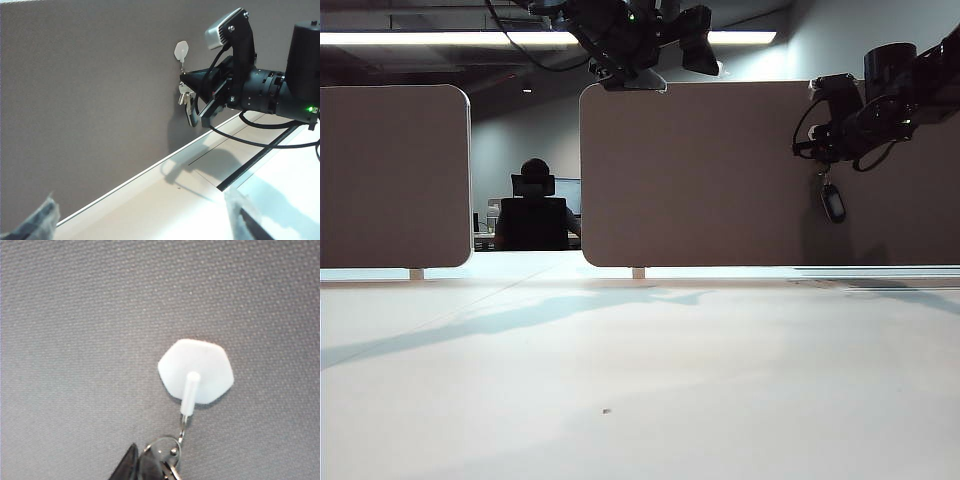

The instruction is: Hang the bunch of keys on the hook.

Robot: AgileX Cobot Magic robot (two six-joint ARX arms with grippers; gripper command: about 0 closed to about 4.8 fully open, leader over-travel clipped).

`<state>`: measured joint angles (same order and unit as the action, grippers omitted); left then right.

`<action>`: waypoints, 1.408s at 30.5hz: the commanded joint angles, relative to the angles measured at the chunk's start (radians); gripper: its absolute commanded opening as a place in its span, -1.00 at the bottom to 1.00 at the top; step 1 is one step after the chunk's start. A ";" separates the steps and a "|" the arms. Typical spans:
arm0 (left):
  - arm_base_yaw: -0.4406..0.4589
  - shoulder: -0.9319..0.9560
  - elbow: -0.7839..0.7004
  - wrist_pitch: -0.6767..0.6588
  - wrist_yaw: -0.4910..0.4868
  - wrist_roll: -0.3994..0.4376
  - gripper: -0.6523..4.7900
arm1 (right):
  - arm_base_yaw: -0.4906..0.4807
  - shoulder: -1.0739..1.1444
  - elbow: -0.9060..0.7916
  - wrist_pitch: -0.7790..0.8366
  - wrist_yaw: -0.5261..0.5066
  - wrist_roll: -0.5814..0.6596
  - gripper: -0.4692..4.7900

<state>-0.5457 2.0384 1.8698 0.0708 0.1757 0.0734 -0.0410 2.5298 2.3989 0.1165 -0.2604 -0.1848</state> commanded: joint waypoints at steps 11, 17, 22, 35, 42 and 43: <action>-0.001 -0.004 0.004 0.013 0.003 -0.003 1.00 | 0.016 0.049 0.006 -0.012 -0.027 -0.002 -0.84; -0.001 -0.004 0.004 0.013 0.004 -0.003 1.00 | 0.016 0.052 0.006 -0.005 -0.027 -0.003 0.05; -0.001 -0.004 0.004 0.013 0.004 -0.003 1.00 | 0.016 0.040 0.006 -0.009 0.000 -0.003 0.11; -0.001 -0.004 0.004 0.013 0.004 -0.003 1.00 | 0.009 -0.085 0.006 -0.220 -0.004 -0.032 0.48; -0.001 -0.004 0.004 0.013 0.004 -0.003 1.00 | 0.009 -0.157 0.006 -0.440 -0.004 -0.106 0.45; -0.001 -0.004 0.004 0.013 0.004 -0.003 1.00 | 0.009 -0.167 0.006 -0.466 -0.004 -0.105 0.45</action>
<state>-0.5461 2.0384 1.8698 0.0708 0.1757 0.0734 -0.0315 2.3859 2.3997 -0.2962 -0.2630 -0.2733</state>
